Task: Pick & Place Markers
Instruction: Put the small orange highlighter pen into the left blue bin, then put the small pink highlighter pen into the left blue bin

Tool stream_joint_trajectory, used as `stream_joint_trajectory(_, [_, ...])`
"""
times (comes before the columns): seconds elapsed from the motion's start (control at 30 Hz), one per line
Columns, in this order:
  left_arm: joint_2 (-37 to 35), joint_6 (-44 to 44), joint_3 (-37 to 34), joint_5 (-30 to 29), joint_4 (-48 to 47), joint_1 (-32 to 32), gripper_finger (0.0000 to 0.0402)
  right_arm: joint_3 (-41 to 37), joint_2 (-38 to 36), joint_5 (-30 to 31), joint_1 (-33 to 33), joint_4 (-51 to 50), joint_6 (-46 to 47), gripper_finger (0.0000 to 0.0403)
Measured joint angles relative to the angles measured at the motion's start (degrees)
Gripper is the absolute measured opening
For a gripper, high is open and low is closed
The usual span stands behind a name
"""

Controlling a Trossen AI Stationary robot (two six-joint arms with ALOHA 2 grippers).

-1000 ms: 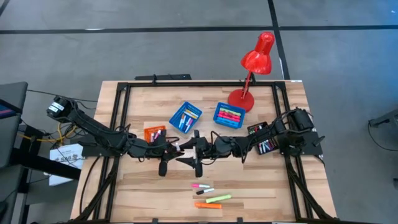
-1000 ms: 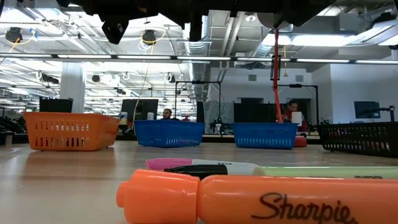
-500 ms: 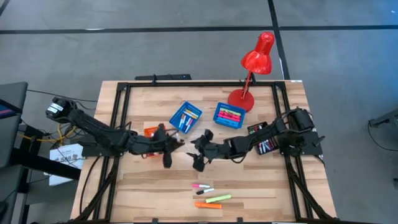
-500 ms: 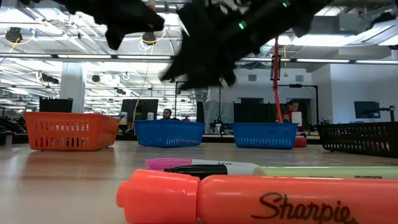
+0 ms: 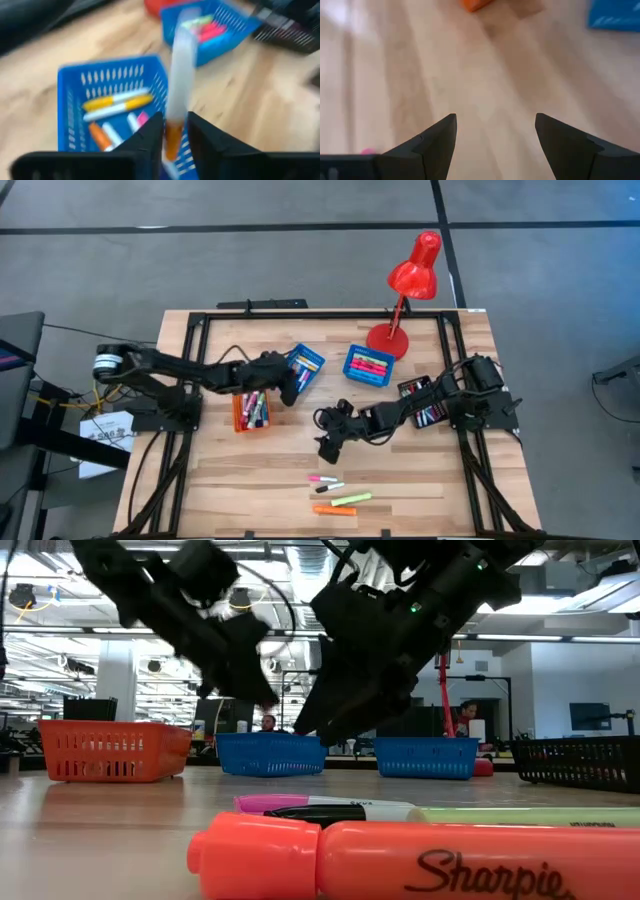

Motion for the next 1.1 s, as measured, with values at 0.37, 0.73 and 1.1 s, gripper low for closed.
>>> stream_joint_trajectory(0.37, [5.33,0.02,-0.09,-0.83,0.54,-0.21,0.0153,0.00,0.00,-2.35,6.64,0.03,-0.47,0.0260])
stream_joint_trajectory(0.73, [-8.18,0.02,-0.07,2.27,0.72,-10.71,0.0158,0.13,1.03,1.43,12.51,5.06,-1.18,0.0260])
stream_joint_trajectory(1.1, [-10.00,0.87,-2.07,2.05,0.69,-19.85,0.0159,0.14,5.12,2.87,14.21,11.61,-7.71,0.0260])
